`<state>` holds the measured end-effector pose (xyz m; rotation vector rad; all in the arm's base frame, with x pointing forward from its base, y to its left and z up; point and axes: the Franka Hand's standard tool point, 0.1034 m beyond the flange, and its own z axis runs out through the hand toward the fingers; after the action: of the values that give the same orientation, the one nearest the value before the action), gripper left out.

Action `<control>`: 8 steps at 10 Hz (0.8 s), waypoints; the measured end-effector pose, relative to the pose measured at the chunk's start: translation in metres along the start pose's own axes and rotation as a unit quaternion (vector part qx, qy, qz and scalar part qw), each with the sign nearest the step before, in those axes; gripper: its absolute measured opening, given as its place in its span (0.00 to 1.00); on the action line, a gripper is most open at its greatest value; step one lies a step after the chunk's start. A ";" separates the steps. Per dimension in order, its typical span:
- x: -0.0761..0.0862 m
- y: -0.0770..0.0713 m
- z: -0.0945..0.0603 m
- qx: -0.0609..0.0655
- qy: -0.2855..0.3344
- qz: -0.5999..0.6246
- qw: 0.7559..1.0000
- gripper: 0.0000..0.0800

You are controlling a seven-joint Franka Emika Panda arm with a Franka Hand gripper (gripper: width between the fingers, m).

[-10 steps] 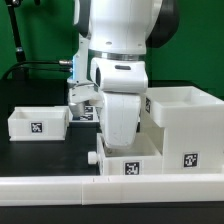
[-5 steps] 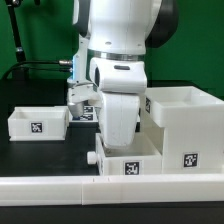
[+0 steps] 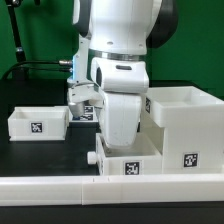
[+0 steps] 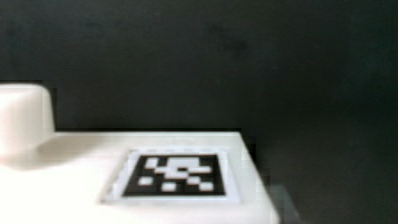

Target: Assemble drawer

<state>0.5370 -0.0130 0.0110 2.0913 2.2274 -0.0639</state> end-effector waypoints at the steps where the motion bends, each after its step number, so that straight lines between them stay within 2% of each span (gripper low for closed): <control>1: -0.001 0.000 0.000 0.000 0.000 0.001 1.000 0.05; 8: -0.003 -0.001 0.001 -0.001 -0.003 -0.008 1.000 0.06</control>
Offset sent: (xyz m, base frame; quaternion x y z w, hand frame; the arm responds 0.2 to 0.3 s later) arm 0.0069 0.0036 0.0015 -0.0015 -0.0240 -0.0968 0.9950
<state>0.5363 -0.0164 0.0106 2.0686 2.2406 -0.0685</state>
